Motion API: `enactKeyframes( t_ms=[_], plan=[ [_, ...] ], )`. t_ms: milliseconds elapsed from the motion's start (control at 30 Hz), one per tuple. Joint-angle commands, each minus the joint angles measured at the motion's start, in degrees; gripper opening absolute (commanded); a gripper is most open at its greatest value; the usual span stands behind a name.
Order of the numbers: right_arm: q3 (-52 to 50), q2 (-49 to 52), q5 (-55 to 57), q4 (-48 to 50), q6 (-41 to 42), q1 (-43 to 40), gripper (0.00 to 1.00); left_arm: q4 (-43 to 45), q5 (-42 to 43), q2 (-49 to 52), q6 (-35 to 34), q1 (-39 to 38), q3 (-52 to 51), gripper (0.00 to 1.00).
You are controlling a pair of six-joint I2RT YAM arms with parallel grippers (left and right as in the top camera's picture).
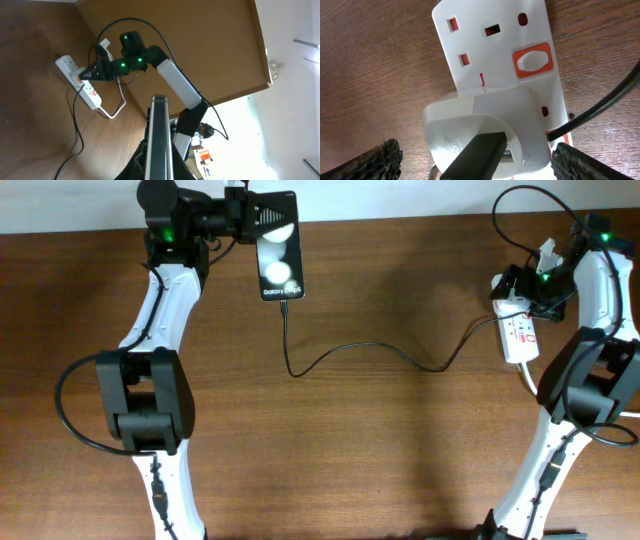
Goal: Plug charger to phone and switch on socket
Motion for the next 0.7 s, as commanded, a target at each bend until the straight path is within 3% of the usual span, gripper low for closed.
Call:
enactKeyframes(
  t_ms=[0,233,400,667],
  plan=[
    [0.9,2.3,0.1,-0.2,-0.6,0.7,0.99,0.3,0.2,-0.3,0.7,0.0,0.7,0.0],
    [0.9,2.5,-3.6,-0.2,-0.8,1.5,0.99,0.3,0.2,-0.3,0.0,-0.1,0.7,0.0],
    [0.9,2.5,-8.8,0.2,-6.2,1.5,0.99,0.3,0.2,-0.3,0.0,-0.1,0.7,0.0],
    [0.9,2.5,-8.5,-2.3,-3.5,1.5,1.0,0.3,0.4,-0.3,0.0,-0.2,0.7,0.0]
  ],
)
